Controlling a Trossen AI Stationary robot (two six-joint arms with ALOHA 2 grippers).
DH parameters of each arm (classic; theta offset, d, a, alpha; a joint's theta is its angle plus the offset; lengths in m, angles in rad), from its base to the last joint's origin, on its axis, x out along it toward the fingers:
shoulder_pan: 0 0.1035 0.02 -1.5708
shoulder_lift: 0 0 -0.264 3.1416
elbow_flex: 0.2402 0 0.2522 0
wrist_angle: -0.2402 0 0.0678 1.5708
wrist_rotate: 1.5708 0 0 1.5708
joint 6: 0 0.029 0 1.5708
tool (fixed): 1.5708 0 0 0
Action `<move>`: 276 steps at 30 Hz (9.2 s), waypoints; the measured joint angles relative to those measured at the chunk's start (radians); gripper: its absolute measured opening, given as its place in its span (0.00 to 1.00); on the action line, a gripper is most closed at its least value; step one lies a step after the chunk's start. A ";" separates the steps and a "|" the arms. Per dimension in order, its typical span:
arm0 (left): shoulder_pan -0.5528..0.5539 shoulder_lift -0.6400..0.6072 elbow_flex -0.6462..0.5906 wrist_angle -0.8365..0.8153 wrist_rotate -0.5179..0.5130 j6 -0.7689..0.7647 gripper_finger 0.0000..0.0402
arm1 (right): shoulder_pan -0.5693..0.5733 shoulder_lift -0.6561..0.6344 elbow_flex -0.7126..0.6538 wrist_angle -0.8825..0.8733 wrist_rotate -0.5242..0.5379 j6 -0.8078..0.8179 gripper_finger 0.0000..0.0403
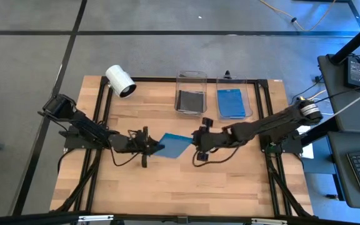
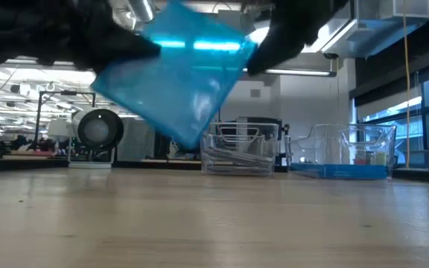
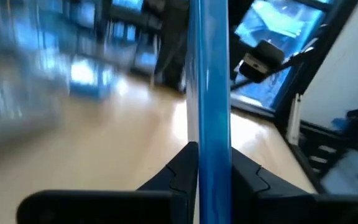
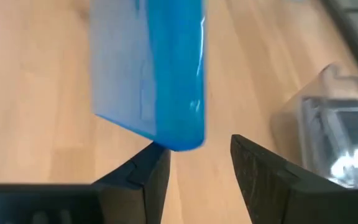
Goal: Pick & place jewel cases by type
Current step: Put the blue CD case into the right transparent bin, then return to Home Position
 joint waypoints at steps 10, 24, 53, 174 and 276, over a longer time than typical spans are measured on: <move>0.007 0.000 0.044 0.155 0.002 0.520 0.08 | 0.010 -0.185 0.002 -0.040 -0.024 -0.060 0.43; 0.004 -0.001 0.051 0.165 -0.003 0.543 0.07 | 0.013 -0.223 0.001 -0.189 0.021 -0.149 0.69; 0.004 -0.002 0.052 0.451 0.177 0.657 0.08 | 0.095 -0.204 -0.276 0.696 0.008 -0.324 0.64; -0.365 -0.042 0.052 0.486 -0.581 1.056 0.51 | 0.041 -0.107 -0.346 1.095 -0.118 -0.368 0.09; -0.398 -0.152 0.052 0.440 -1.074 1.060 0.51 | -1.370 -0.164 0.114 -0.829 -0.794 -0.131 0.21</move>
